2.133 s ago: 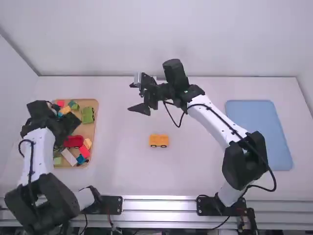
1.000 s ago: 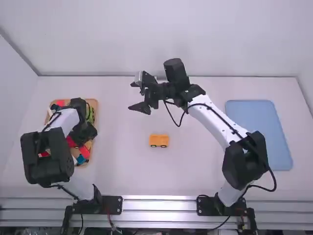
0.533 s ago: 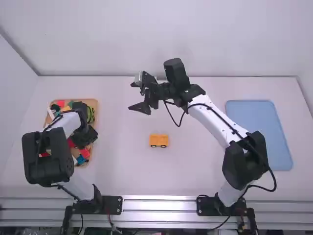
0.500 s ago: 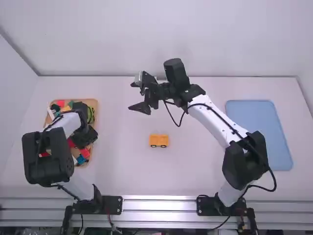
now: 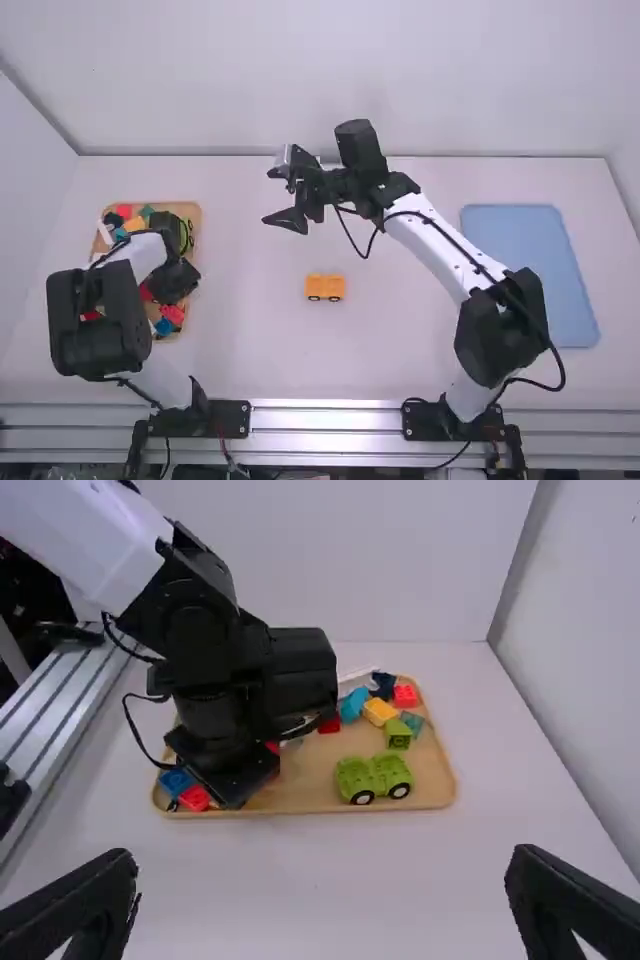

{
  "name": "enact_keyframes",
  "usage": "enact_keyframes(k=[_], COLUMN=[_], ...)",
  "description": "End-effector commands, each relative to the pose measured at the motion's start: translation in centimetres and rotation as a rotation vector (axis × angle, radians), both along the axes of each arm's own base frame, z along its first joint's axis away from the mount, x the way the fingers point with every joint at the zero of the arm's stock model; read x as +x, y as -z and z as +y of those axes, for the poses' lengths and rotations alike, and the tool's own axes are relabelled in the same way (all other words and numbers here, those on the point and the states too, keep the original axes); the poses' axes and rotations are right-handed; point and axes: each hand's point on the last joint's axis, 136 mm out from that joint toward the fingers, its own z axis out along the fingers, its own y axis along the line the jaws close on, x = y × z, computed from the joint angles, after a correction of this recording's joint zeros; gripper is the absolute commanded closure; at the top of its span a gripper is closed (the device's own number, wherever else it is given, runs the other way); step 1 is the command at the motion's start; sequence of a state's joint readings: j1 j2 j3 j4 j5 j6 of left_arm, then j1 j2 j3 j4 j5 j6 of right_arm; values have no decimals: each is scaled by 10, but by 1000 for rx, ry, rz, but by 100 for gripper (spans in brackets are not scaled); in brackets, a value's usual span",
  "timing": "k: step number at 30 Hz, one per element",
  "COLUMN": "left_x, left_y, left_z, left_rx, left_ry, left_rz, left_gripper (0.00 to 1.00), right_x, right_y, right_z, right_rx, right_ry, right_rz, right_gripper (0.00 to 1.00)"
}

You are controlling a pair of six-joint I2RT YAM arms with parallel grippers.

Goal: Assemble lego blocks to make yellow taxi

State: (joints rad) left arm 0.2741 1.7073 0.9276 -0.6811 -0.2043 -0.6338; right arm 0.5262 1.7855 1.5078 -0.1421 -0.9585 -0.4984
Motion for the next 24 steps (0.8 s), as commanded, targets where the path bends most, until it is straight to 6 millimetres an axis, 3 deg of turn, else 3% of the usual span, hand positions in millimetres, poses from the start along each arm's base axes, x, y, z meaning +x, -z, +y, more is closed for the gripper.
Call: enact_keyframes(k=[1,8,10,17,19,22,24], left_x=[-17,-13,-11,4,0,0,0], left_y=[0,-1,0,6,8,13,15], left_z=[11,25,31,25,26,22,21], left_rx=[78,101,100,-62,-60,-64,-65], left_ry=[-87,-155,-178,-127,-142,-132,-129], left_rz=[50,10,-17,-100,-93,-97,-105], left_gripper=[69,69,63,57,50,31,26], right_x=[4,6,8,9,9,9,9], right_y=[-13,-10,-7,-6,-6,-6,-6], right_z=[1,0,-1,-1,-1,-1,-1], right_rx=[16,4,-8,-13,-14,-14,-15], right_ry=[2,19,32,38,40,40,41], right_rz=[-22,-19,-17,-17,-17,-17,-17], right_gripper=[2,2,2,2,2,2,2])
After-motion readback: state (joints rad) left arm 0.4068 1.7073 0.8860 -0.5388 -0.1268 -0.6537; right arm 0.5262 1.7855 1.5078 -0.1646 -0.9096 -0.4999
